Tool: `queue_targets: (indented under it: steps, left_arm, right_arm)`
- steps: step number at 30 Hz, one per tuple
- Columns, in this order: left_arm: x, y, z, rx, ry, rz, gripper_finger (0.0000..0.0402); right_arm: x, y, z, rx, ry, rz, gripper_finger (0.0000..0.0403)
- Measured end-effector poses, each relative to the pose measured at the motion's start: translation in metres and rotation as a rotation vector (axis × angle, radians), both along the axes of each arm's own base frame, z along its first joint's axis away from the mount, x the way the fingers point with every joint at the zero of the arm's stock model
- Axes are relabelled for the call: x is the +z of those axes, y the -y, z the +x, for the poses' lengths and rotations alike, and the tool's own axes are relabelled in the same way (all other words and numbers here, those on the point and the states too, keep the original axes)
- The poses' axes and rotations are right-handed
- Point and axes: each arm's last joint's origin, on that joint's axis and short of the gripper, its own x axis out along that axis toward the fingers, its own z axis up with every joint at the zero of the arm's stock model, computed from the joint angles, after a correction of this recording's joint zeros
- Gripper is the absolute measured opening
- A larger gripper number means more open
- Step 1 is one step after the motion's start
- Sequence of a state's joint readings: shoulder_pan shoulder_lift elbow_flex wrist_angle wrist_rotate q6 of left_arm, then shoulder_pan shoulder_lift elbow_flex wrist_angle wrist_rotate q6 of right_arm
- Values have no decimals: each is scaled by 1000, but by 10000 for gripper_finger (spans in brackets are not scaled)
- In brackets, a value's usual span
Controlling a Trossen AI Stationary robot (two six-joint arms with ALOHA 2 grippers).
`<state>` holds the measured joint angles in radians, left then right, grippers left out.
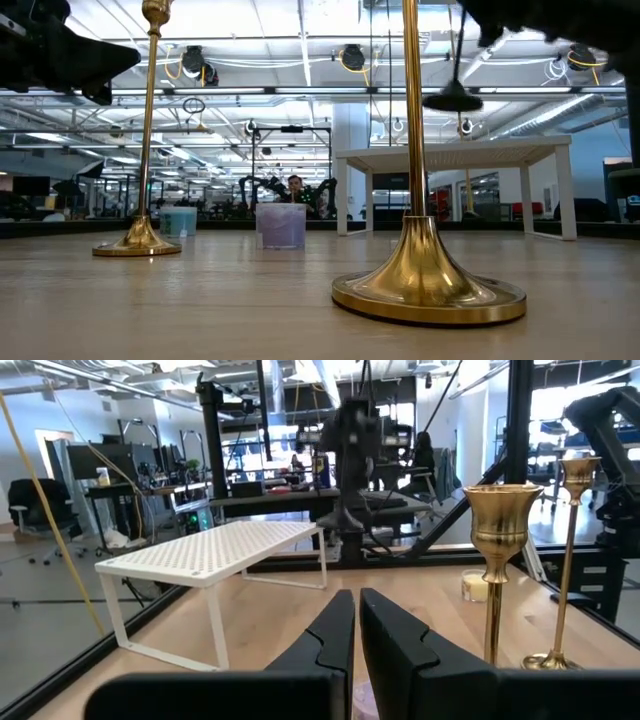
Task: Pick & Place candle stick holders
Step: Put the black candle holder on the shelf
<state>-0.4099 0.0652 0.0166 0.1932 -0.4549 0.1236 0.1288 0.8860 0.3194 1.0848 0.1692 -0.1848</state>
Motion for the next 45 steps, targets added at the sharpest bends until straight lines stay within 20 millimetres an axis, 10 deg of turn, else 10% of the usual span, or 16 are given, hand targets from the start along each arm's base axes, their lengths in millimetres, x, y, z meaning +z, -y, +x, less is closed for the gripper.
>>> queue_targets:
  steps: [11,27,45]
  left_arm:
    - [2,0,0,-1,20,-10,28]
    - [4,0,-1,-7,44,-66,28]
    - [12,-2,-2,18,116,-52,28]
  right_arm:
    - [61,42,20,-338,-155,-50,99]
    - [29,115,-8,-752,-157,132,96]
    - [-13,148,-22,-836,-63,171,107]
